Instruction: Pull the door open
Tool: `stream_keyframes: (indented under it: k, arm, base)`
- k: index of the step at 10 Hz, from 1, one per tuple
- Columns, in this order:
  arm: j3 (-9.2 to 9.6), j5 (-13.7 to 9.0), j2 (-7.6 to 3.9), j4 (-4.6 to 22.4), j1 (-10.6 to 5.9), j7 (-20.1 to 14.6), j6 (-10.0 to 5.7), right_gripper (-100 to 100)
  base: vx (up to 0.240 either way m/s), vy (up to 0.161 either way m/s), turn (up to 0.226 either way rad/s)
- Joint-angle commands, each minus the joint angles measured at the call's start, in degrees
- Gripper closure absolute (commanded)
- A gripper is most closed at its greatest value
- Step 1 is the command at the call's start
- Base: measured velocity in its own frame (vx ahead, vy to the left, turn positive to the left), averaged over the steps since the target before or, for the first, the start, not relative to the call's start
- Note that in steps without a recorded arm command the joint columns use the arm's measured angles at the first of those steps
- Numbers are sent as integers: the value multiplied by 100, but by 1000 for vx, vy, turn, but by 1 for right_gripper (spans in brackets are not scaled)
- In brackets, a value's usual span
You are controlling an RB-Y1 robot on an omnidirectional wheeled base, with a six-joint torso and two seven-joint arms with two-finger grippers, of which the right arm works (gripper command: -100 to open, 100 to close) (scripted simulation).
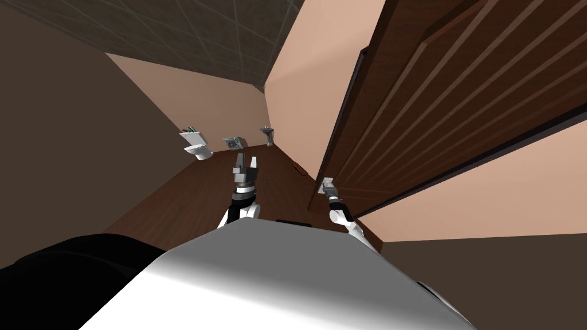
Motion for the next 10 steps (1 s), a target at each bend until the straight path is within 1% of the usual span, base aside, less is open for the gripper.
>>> stream_keyframes:
  k: [1, 2, 3, 6, 7, 8, 10]
  arm:
    - [180, 57, -92, -223, 132, -54, -34, 100]
    - [290, 99, -218, -332, 226, -133, -109, 100]
    - [290, 99, -218, -332, 226, -133, -109, 100]
    - [646, 234, -622, -684, 531, -387, -349, 100]
    - [646, 234, -622, -684, 531, -387, -349, 100]
    - [766, 279, -759, -804, 634, -474, -430, 100]
    - [1005, 370, -1031, -1040, 839, -645, -591, 100]
  base:
    - [-3, -2, -66]
    - [-2, 10, -118]
    - [-6, 15, -58]
    - [1, 2, -120]
    - [4, -10, -46]
    - [5, -13, -44]
    - [15, -28, -123]
